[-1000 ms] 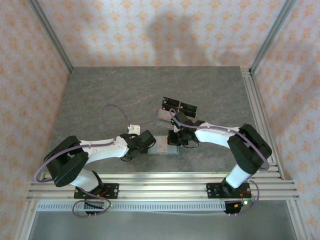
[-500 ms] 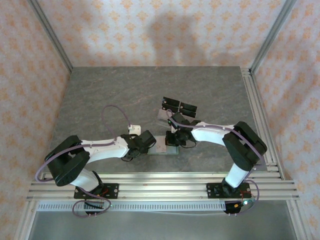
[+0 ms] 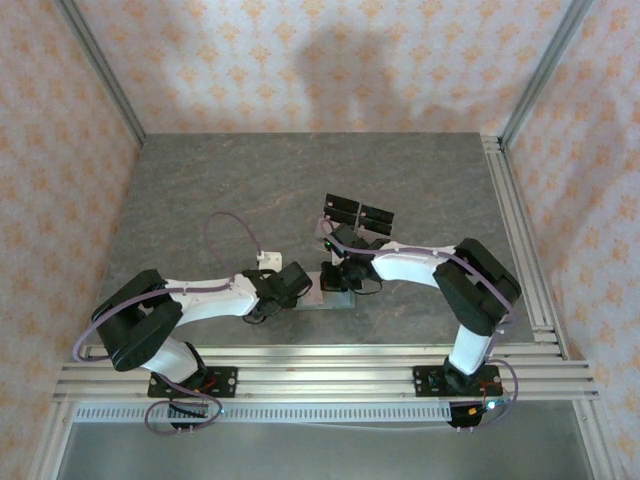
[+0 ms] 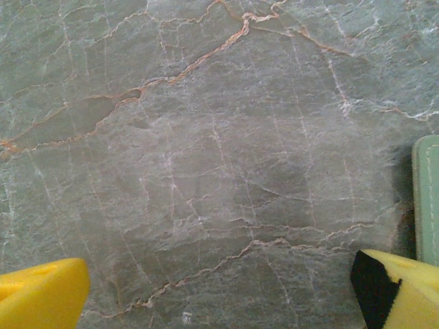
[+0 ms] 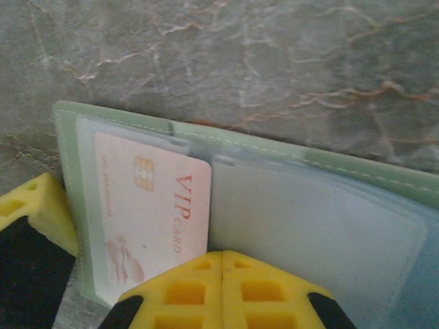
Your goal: Put the credit cards into the card holder
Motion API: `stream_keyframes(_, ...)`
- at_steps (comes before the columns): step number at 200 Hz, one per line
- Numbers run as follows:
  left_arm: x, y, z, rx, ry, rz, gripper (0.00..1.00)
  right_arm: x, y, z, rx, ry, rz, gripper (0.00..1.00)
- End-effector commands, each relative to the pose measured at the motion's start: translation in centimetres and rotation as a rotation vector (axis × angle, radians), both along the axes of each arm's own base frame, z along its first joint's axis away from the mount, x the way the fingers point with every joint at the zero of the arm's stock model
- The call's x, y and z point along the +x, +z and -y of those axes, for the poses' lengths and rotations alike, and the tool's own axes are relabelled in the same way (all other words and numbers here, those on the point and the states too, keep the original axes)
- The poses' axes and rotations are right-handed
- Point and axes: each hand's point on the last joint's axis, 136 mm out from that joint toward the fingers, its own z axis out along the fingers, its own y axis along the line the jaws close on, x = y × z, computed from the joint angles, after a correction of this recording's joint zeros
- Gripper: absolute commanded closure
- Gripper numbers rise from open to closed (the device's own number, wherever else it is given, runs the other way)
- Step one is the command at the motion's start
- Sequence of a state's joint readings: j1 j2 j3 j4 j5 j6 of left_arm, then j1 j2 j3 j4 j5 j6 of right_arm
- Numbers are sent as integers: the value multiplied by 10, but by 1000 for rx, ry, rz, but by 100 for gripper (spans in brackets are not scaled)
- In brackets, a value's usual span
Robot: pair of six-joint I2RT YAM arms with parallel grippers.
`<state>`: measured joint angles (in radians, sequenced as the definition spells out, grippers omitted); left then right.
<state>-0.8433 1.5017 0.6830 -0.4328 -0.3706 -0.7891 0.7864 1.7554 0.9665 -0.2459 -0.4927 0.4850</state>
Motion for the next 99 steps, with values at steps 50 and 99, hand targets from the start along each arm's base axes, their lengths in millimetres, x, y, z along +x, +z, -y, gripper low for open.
stream_keyframes(50, -4, -9, -4, 4, 27, -9, 0, -1, 5, -3, -20, 24, 31, 100)
stream_keyframes(99, -5, -10, -5, 9, 28, -9, 0, -8, 3, 17, -59, 4, 46, 100)
